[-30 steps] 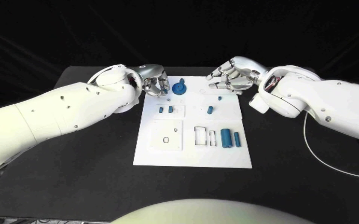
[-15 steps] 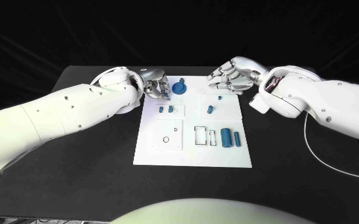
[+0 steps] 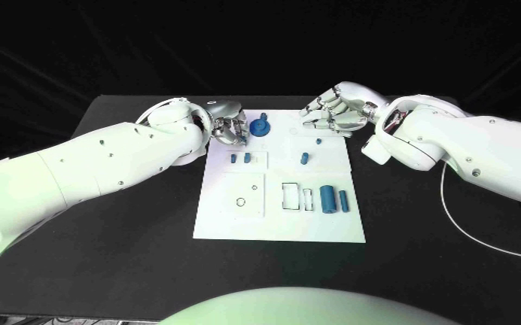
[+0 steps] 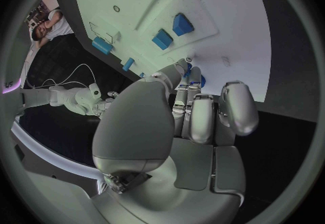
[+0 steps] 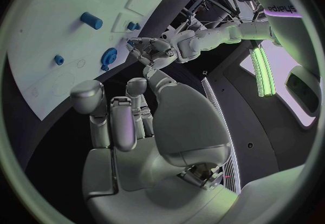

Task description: Assemble the parts on the task board

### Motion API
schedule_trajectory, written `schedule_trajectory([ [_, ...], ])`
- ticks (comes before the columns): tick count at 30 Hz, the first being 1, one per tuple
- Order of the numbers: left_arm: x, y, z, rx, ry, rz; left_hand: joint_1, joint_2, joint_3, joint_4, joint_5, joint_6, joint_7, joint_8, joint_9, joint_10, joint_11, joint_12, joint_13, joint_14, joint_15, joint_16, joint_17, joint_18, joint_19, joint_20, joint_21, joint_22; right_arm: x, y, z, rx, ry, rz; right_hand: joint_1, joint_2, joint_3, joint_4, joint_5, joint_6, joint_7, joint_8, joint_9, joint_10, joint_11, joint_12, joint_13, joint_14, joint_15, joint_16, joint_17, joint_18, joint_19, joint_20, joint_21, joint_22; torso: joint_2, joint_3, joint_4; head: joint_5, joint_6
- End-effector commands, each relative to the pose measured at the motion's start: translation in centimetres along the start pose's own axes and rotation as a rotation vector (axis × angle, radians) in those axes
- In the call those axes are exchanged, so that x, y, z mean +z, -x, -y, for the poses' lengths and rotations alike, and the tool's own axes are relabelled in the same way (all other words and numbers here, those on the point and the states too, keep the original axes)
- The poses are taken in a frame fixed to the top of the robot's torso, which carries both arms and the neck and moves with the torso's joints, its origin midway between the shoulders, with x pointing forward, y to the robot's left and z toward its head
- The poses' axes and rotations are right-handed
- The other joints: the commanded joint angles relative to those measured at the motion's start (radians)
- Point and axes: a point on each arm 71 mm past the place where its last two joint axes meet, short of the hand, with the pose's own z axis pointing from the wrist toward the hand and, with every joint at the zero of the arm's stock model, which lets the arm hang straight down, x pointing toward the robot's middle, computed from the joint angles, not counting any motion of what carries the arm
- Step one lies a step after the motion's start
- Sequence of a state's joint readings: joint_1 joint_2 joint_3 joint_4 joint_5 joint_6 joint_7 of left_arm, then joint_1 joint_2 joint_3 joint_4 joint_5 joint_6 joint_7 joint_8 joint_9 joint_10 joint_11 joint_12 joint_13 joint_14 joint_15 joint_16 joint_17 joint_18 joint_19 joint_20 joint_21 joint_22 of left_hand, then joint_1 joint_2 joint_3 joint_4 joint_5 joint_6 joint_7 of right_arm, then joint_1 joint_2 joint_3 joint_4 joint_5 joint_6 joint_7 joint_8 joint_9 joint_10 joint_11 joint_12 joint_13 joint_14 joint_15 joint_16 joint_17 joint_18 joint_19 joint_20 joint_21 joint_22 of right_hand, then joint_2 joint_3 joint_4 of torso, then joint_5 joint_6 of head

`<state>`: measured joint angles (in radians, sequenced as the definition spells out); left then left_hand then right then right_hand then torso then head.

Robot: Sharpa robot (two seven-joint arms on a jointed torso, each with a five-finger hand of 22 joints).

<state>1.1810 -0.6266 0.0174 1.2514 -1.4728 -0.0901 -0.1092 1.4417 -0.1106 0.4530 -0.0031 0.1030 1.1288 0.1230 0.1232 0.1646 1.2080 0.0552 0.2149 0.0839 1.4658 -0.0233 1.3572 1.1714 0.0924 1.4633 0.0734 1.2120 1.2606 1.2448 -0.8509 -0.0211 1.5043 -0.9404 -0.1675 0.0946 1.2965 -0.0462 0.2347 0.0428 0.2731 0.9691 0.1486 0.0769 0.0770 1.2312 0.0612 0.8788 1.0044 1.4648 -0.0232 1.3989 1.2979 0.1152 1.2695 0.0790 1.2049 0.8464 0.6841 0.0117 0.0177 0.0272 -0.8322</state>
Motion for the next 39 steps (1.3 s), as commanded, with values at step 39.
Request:
schedule_trajectory([
  [39,0.37,-1.18,-0.14,0.021,0.019,-0.059,-0.027,-0.008,0.011,-0.001,-0.002,-0.041,0.014,-0.037,-0.016,-0.018,0.011,-0.039,-0.002,0.029,0.005,0.0,-0.01,-0.013,0.01,0.002,-0.005,-0.001,0.06,-0.19,-0.08,0.008,0.01,-0.018,-0.006,0.002,0.008,0.0,0.009,0.006,0.001,0.002,-0.002,-0.002,-0.006,0.003,0.0,0.049,0.001,-0.004,-0.001,0.017,-0.005,0.002,-0.006,-0.003,-0.001,-0.0011,0.0005,-0.002,-0.01],
])
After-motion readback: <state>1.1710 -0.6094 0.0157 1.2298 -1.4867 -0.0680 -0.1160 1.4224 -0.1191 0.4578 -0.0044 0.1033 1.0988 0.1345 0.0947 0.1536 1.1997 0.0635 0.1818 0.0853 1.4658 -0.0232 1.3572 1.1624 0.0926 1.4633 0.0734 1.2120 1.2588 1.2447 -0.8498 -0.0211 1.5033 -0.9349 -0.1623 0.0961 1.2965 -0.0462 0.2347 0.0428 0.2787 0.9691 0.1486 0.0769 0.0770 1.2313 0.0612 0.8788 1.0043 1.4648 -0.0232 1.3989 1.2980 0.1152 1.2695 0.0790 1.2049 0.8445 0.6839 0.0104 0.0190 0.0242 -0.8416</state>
